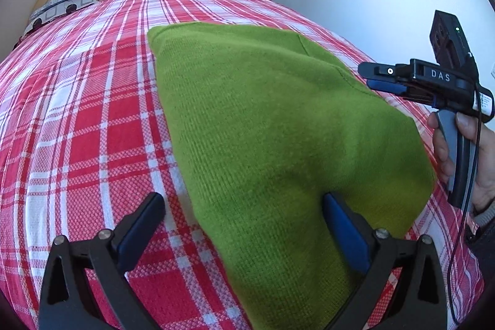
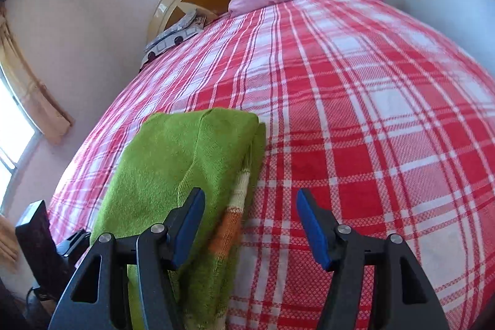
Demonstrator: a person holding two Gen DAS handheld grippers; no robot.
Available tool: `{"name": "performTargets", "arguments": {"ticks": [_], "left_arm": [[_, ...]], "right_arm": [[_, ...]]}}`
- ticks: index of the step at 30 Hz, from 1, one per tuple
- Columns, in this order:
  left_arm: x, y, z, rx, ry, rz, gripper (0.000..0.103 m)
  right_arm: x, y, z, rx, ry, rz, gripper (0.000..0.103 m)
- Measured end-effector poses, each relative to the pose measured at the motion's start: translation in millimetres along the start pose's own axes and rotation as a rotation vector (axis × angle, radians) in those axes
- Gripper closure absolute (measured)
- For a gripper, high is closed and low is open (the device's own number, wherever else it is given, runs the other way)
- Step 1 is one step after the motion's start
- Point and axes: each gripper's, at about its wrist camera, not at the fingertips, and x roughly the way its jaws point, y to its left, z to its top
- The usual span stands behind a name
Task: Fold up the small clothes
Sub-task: 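Grasp the striped edge of the folded green sweater with the right tool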
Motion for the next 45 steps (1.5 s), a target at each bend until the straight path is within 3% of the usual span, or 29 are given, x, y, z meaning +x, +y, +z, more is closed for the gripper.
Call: {"name": "performTargets", "arguments": {"ticks": [4, 8, 19, 26, 34, 39, 42, 45], "left_arm": [[0.1, 0.6, 0.0, -0.005, -0.001, -0.018, 0.000], [-0.6, 3.2, -0.1, -0.012, -0.008, -0.038, 0.000], [3.2, 0.4, 0.9, 0.005, -0.004, -0.023, 0.000], [3.4, 0.5, 0.6, 0.006, -0.004, -0.023, 0.000], [4.8, -2.5, -0.3, 0.017, -0.002, -0.027, 0.000], [4.3, -6.3, -1.3, 0.029, 0.001, -0.038, 0.000], [4.6, -8.9, -0.7, 0.040, 0.002, -0.053, 0.000], [2.6, -11.4, -1.2, 0.058, -0.006, -0.087, 0.011]], "right_arm": [[15.8, 0.0, 2.9, 0.005, 0.045, 0.065, 0.040], [31.5, -14.7, 7.5, 0.113, 0.053, 0.141, 0.040], [71.4, -33.4, 31.5, 0.243, 0.087, 0.247, 0.040], [91.9, -35.6, 45.7, 0.256, 0.089, 0.332, 0.040], [107.6, -19.0, 48.5, 0.189, 0.111, 0.389, 0.040], [113.6, -11.5, 46.8, 0.159, 0.124, 0.385, 0.056], [114.4, -12.0, 45.5, 0.161, 0.117, 0.395, 0.060], [111.6, -13.1, 44.0, 0.153, 0.113, 0.388, 0.060]]}}
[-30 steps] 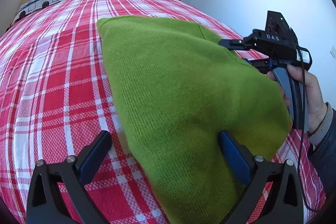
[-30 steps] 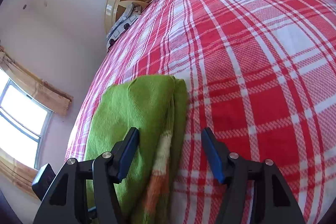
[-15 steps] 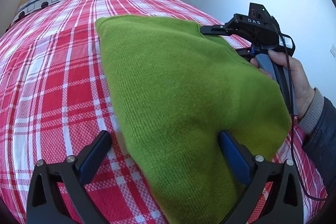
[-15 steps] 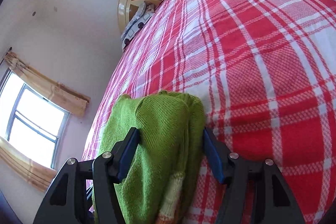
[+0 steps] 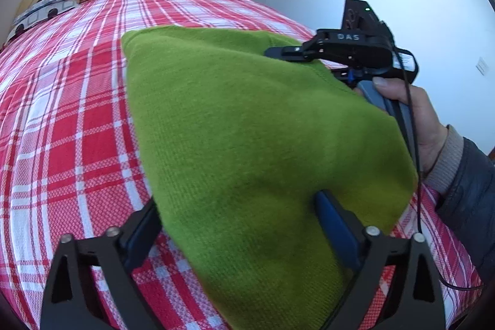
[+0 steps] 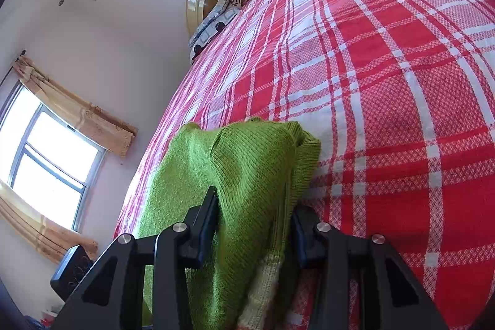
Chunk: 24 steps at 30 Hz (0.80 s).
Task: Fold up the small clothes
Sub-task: 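Grasp the striped edge of the folded green sweater with the right tool, then grasp the green sweater body with the left tool near the right tool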
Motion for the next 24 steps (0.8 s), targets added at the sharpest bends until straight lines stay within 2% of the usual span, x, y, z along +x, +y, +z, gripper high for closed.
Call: {"name": "performTargets", "arguments": {"ticks": [3, 8, 14, 18, 24], "left_arm": [[-0.8, -0.8, -0.7, 0.003, 0.001, -0.007, 0.013], [-3.7, -1.9, -2.5, 0.005, -0.009, -0.029, 0.024], [0.3, -5.9, -0.7, 0.025, 0.005, -0.003, 0.024], [-0.6, -8.5, -1.4, 0.040, 0.000, 0.021, 0.028], [-5.3, -10.6, -1.5, 0.046, 0.002, 0.022, 0.040]], "right_arm": [[0.3, -0.2, -1.0, -0.004, -0.004, -0.001, 0.060], [1.0, 1.0, -2.5, -0.026, -0.008, -0.014, 0.060], [1.8, 1.9, -3.7, -0.044, -0.015, -0.024, 0.060], [1.2, 5.5, -5.9, -0.068, -0.022, -0.048, 0.061], [-1.0, 12.0, -9.2, -0.111, -0.040, -0.074, 0.067]]}}
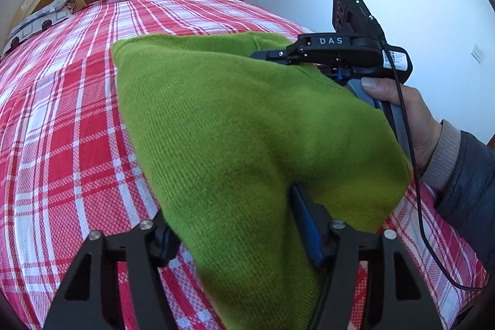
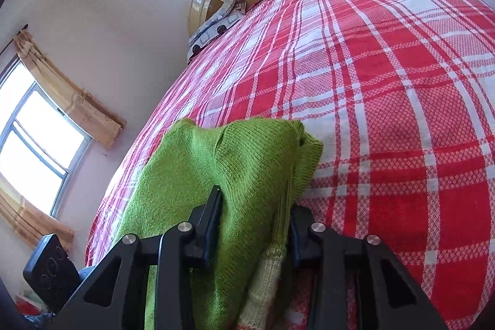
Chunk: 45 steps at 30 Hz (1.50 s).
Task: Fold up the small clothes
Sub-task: 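Grasp the green sweater body with the left tool near the right tool, then lift the held sweater with both tools and fold it over onto itself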
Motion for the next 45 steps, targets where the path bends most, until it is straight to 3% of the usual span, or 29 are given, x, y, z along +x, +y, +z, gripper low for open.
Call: {"name": "performTargets", "arguments": {"ticks": [7, 11, 19, 28, 45], "left_arm": [[-8.7, 3.0, 1.9, -0.037, 0.001, 0.011, 0.061], [-14.0, 1.0, 2.2, -0.044, 0.010, 0.027, 0.066], [-30.0, -3.6, -0.2, -0.016, 0.013, 0.050, 0.068], [-64.2, 1.1, -11.3, -0.019, -0.012, 0.070, 0.070], [-142.6, 34.2, -76.0, -0.115, -0.048, 0.160, 0.071]], "right_arm": [[-9.2, 7.2, -4.6, -0.037, -0.041, -0.006, 0.072], [-15.6, 18.0, -9.6, -0.064, -0.052, -0.030, 0.074], [-33.5, 32.9, -21.4, 0.015, -0.084, -0.008, 0.075], [-40.7, 72.3, -38.6, 0.003, -0.085, 0.036, 0.075], [8.0, 175.7, -88.7, -0.052, 0.026, 0.190, 0.075]]}}
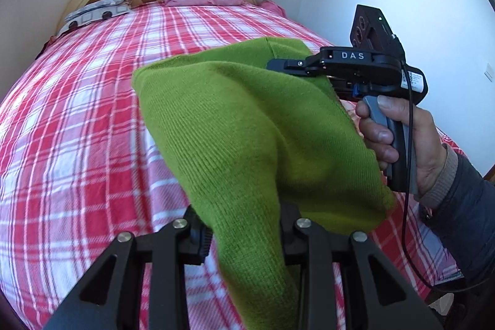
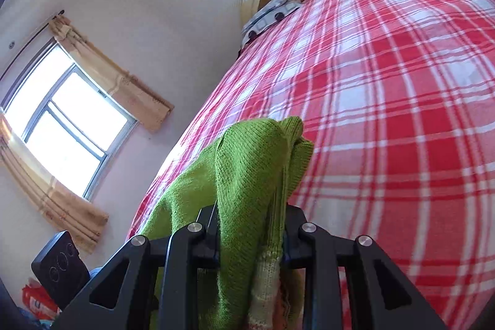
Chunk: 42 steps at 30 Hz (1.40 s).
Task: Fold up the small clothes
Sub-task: 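Lift the held sweater with both tools and fold it over onto itself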
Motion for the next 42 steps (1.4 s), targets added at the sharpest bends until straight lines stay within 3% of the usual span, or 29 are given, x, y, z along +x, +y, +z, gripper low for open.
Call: {"name": "performTargets", "arguments": {"ticks": [26, 42], "left_arm": [[-83.7, 81.5, -71.1, -0.111, -0.043, 0.191, 0.071], [-109.7, 120.5, -105.8, -0.191, -0.041, 0.262, 0.071]], "right_arm": [[122.9, 134.9, -42.8, -0.121, 0.168, 0.148, 0.075], [197.8, 184.8, -61.0, -0.161, 0.296, 0.190, 0.075]]}}
